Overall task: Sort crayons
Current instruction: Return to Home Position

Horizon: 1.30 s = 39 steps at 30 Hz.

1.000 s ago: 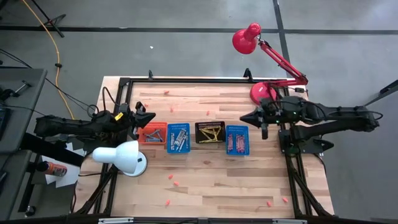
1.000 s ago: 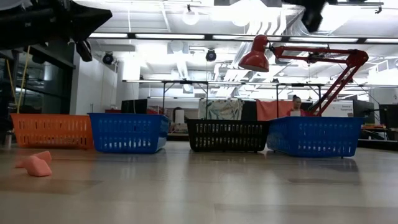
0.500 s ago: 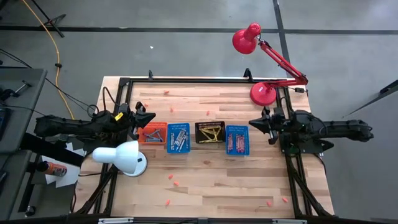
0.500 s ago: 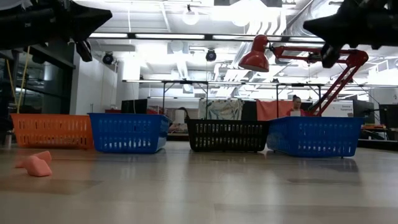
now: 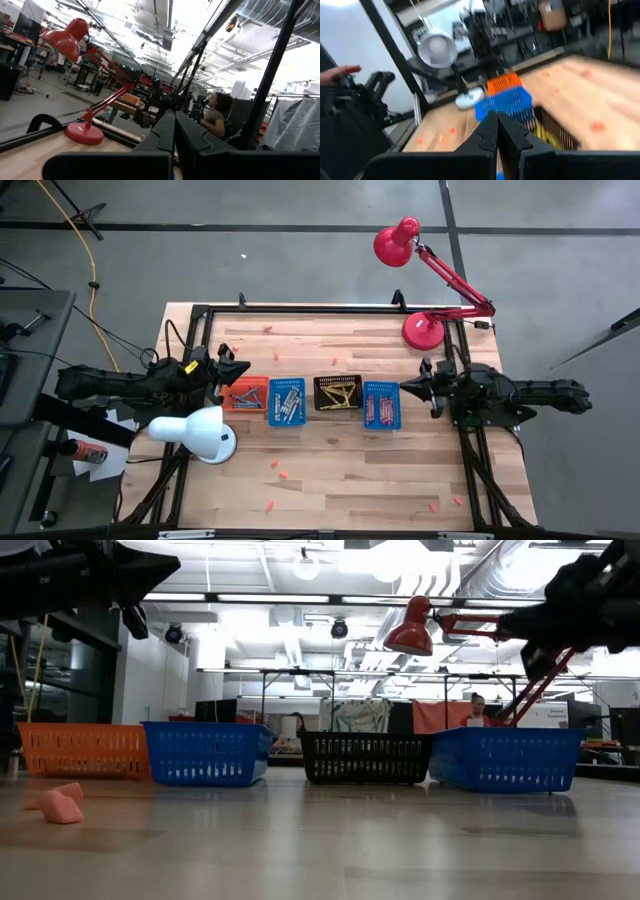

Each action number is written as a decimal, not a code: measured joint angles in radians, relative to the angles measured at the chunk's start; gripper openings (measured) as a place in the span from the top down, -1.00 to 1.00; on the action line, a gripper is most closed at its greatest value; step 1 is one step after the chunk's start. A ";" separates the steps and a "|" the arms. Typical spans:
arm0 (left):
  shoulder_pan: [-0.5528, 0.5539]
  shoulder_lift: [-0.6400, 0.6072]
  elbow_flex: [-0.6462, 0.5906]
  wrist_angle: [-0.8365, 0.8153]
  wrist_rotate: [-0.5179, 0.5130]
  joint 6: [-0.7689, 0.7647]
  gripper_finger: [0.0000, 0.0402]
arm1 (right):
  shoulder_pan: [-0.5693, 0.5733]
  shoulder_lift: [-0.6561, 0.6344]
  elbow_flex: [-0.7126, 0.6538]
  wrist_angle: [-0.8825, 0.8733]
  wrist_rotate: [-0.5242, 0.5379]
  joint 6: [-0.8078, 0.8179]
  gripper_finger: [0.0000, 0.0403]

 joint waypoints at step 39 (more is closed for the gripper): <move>0.000 -0.343 0.000 -0.666 0.035 0.000 1.00 | 0.001 -0.114 0.002 -0.146 0.023 0.156 1.00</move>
